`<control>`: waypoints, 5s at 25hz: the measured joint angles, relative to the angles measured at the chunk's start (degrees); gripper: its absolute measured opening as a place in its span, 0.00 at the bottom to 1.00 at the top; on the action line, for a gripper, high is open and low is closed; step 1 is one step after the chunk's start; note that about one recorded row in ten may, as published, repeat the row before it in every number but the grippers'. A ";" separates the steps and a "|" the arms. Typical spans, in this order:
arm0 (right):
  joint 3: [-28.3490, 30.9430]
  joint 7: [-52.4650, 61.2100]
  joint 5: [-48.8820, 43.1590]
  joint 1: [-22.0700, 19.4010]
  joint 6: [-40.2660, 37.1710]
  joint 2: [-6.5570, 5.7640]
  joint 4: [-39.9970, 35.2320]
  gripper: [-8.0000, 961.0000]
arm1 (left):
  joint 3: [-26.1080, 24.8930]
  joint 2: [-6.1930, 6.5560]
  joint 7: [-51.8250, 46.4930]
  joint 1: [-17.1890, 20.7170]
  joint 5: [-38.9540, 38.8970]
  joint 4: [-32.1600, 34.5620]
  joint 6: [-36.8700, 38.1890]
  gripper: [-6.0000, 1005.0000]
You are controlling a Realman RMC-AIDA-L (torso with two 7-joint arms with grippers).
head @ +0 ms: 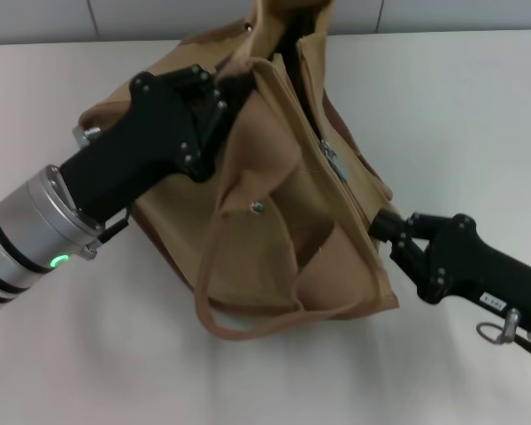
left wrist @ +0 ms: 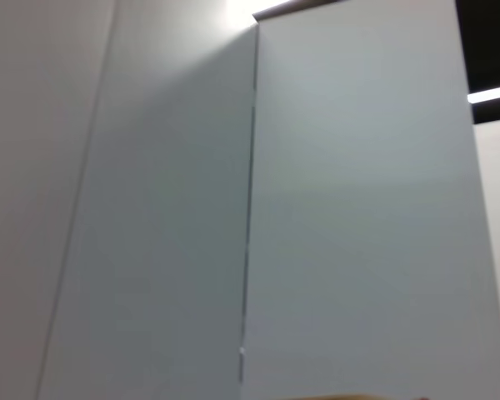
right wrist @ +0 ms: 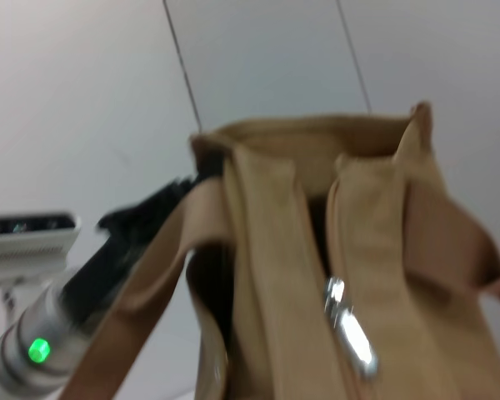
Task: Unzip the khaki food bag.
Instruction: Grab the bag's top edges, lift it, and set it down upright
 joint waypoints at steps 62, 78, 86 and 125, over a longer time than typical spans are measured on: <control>-13.74 25.49 -5.96 10.41 -5.54 -0.14 -12.44 0.15 | 7.51 -0.09 1.71 -0.56 0.26 -1.58 -2.00 0.04; -13.50 26.93 -5.40 11.07 -5.18 -0.06 -13.11 0.12 | 7.61 -0.08 1.70 -0.55 0.25 -1.74 -1.80 0.04; -13.48 27.46 -5.33 10.89 -4.16 0.00 -12.96 0.02 | 7.60 -0.08 1.70 -0.57 0.27 -1.76 -1.77 0.04; -25.71 53.88 -2.14 9.29 -15.10 -0.33 -46.55 0.25 | 5.93 -0.09 1.70 -1.71 0.04 -1.58 -3.17 0.04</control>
